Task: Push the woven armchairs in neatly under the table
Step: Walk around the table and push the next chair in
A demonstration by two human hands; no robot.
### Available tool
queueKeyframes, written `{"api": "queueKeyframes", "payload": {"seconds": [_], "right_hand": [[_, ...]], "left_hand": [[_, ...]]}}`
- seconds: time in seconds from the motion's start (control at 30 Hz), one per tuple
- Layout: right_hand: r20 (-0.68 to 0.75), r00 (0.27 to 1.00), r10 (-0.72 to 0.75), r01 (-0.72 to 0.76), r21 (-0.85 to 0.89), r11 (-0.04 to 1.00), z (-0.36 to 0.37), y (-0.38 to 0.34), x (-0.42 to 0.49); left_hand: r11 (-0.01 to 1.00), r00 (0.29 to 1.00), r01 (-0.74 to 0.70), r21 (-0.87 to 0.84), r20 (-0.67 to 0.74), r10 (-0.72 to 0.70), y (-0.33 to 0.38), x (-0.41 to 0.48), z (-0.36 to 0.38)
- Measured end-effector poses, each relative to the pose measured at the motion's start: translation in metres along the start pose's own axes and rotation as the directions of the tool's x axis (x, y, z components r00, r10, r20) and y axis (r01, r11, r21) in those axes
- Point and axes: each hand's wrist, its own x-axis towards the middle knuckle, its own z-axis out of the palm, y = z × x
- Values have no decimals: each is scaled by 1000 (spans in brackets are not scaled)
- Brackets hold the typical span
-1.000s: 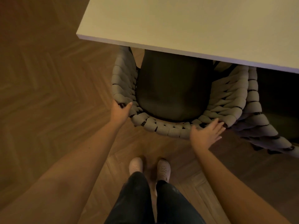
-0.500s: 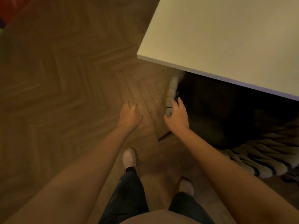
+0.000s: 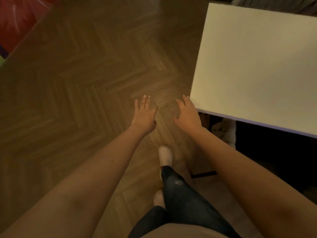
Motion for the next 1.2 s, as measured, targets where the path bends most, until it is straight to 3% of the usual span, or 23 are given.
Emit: {"api": "queueKeyframes", "payload": {"seconds": [0.2,0.37,0.67,0.97,1.2], "right_hand": [[6,996,92,-92,-26,995,-9,-4,127],[19,977,212,-211,-12,977,-35,-2,223],[-69,913,402,-402,21,915,-74,16,374],[-198,757,622,-584,219,781,-112,31,534],[-315,541,779,-703,338,625,-170,102,626]], "left_hand": [[997,998,-57,59,-27,59,-38,130,-49],[984,992,-127,125,31,124,-64,232,-97],[950,959,-282,136,75,274,-95,402,-161],[822,860,-511,251,150,488,-106,603,-228],[641,712,-698,319,212,670,-29,744,-273]]}}
